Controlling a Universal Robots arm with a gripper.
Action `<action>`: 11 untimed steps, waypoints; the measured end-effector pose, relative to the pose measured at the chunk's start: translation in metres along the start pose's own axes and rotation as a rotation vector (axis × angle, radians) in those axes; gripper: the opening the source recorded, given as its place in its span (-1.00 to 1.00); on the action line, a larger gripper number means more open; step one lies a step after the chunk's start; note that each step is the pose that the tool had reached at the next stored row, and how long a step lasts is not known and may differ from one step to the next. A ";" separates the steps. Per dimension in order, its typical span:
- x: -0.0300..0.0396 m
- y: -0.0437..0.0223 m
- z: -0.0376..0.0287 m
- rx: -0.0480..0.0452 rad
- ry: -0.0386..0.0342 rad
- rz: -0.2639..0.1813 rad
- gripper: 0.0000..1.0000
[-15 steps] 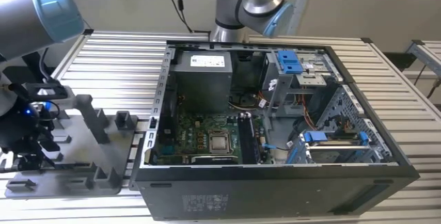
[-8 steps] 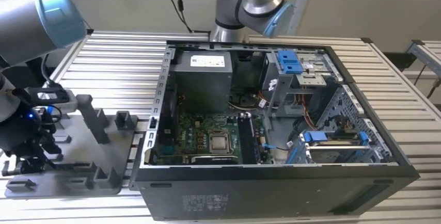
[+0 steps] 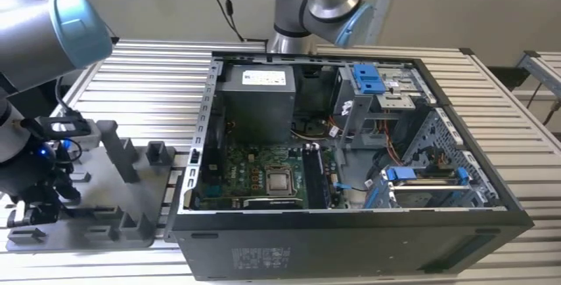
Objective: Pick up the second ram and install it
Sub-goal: 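Pick up the second ram and move it above second insertion slot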
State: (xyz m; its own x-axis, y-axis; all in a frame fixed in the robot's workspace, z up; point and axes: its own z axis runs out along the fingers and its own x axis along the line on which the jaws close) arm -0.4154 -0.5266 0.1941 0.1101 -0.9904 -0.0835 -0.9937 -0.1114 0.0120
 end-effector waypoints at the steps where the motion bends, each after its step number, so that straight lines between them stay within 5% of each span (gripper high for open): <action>1: 0.0004 0.0000 0.0002 0.0000 0.0000 0.000 -0.16; 11: 0.0036 0.0004 0.0004 -0.0004 0.0016 0.000 -0.16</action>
State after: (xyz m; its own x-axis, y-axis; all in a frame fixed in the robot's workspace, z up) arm -0.4154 -0.5302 0.1935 0.1100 -0.9905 -0.0819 -0.9937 -0.1114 0.0124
